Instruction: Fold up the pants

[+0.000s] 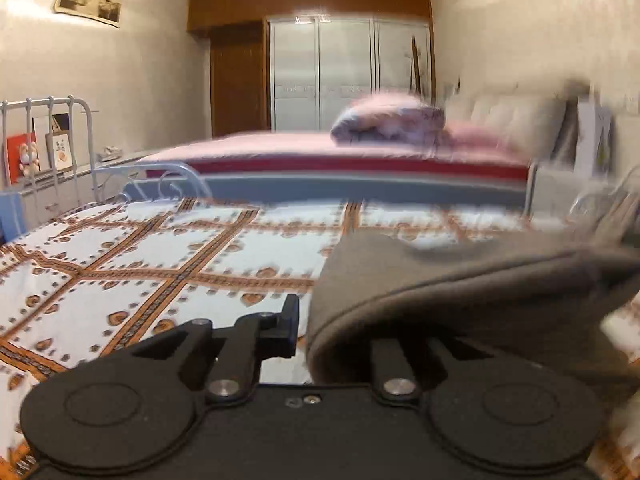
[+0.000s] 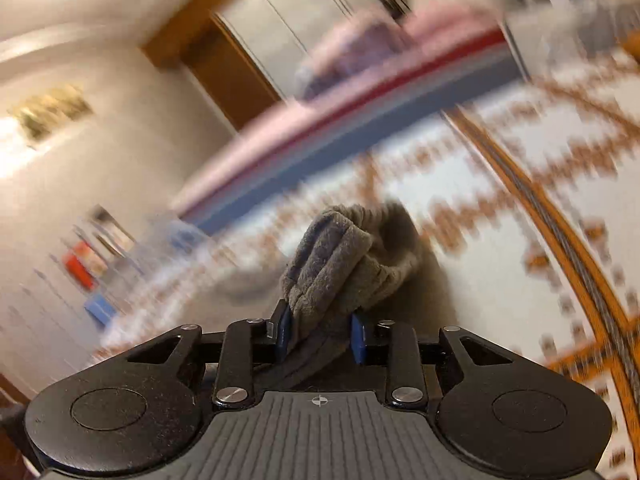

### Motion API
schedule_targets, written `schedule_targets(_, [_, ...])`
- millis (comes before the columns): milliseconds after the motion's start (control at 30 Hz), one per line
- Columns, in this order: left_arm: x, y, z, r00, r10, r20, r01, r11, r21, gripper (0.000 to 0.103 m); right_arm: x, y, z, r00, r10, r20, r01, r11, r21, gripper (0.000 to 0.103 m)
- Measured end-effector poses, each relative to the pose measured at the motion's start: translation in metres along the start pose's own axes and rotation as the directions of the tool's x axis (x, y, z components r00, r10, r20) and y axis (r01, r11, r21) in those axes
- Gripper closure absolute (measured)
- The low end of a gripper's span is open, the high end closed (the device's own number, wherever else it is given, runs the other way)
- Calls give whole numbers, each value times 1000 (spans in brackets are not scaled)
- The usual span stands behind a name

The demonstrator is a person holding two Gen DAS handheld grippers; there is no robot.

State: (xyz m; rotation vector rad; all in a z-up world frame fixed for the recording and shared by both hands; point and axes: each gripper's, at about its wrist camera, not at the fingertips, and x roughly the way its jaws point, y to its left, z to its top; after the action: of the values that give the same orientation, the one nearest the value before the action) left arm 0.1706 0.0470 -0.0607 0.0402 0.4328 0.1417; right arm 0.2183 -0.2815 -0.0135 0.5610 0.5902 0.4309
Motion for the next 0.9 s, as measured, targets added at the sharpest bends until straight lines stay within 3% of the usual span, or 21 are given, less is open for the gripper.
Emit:
schedule_targets(33, [14,3,-9,997,-1,-80,2,1000,14,84,1,-1,0,1000,0,-7,0,1000,-2,73])
schedule_targets(67, [29,7,-20,983,-13,-183,15,1000,12,79,11,-7,-4,998,-31,-53,31,1000,-2,72])
schedule_targets(133, [25,12,-25,985,-14,-169,14,1000,3,71,37,-29,-18,973,-108,-202,124,990,68,72])
schedule_targets(167, [22,9,-20,986,-9,-165,15,999,37,71,40,-40,-24,971,-98,-220,129,983,127,72])
schedule_targets(300, [15,12,-20,985,-25,-170,43,994,103,59,25,-31,-14,984,-86,-158,104,989,110,72])
schedule_targets(433, [6,15,-26,985,-26,-169,51,988,143,52,15,-33,-18,981,-84,-176,107,986,127,72])
schedule_targets(500, [2,18,-27,983,-31,-182,59,987,146,47,15,-40,-17,972,-72,-222,105,984,141,66])
schedule_targets(567, [-3,24,-26,983,-33,-182,60,988,142,41,5,-47,-16,974,-82,-212,116,981,154,61])
schedule_targets(633, [-8,30,-26,981,-40,-188,67,988,141,39,-7,-56,-7,971,-154,-185,180,974,138,61])
schedule_targets(700, [-13,31,-25,981,-37,-192,69,984,166,40,-24,-68,0,974,-163,-158,189,967,172,61])
schedule_targets(833, [-23,37,-18,970,-79,-228,110,986,125,37,-44,-61,9,984,-154,-92,162,983,81,61])
schedule_targets(900, [-21,42,-17,956,-102,-274,136,985,106,37,-42,-51,8,988,-129,-88,133,991,36,61])
